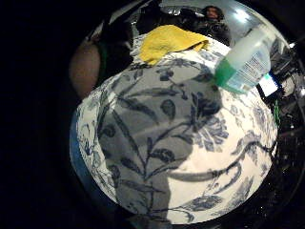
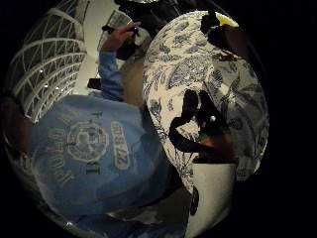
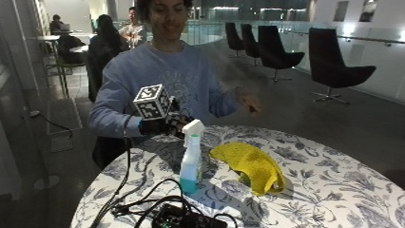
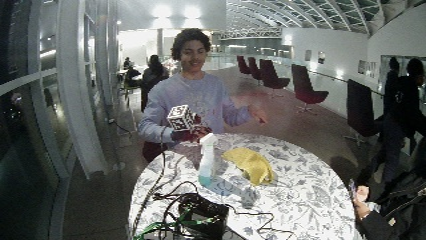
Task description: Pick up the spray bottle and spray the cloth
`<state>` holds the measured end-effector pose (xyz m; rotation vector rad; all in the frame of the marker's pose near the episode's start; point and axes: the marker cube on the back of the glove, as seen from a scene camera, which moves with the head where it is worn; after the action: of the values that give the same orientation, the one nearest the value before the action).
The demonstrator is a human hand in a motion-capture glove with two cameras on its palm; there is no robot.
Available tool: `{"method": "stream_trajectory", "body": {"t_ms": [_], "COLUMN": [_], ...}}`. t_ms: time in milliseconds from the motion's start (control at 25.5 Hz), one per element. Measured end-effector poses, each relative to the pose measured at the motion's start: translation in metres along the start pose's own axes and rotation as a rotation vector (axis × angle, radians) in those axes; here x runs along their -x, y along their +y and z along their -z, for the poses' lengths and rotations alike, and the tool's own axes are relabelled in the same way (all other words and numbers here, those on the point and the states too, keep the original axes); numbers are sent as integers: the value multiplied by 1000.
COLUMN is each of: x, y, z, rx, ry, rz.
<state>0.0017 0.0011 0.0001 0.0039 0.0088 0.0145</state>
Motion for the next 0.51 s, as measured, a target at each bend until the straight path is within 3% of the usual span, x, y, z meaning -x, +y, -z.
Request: {"method": "stream_trajectory", "body": {"t_ms": [509], "x": [-20], "y": [9], "z": [8], "rx": [-34], "ry": [-3], "rz": [-81]}}
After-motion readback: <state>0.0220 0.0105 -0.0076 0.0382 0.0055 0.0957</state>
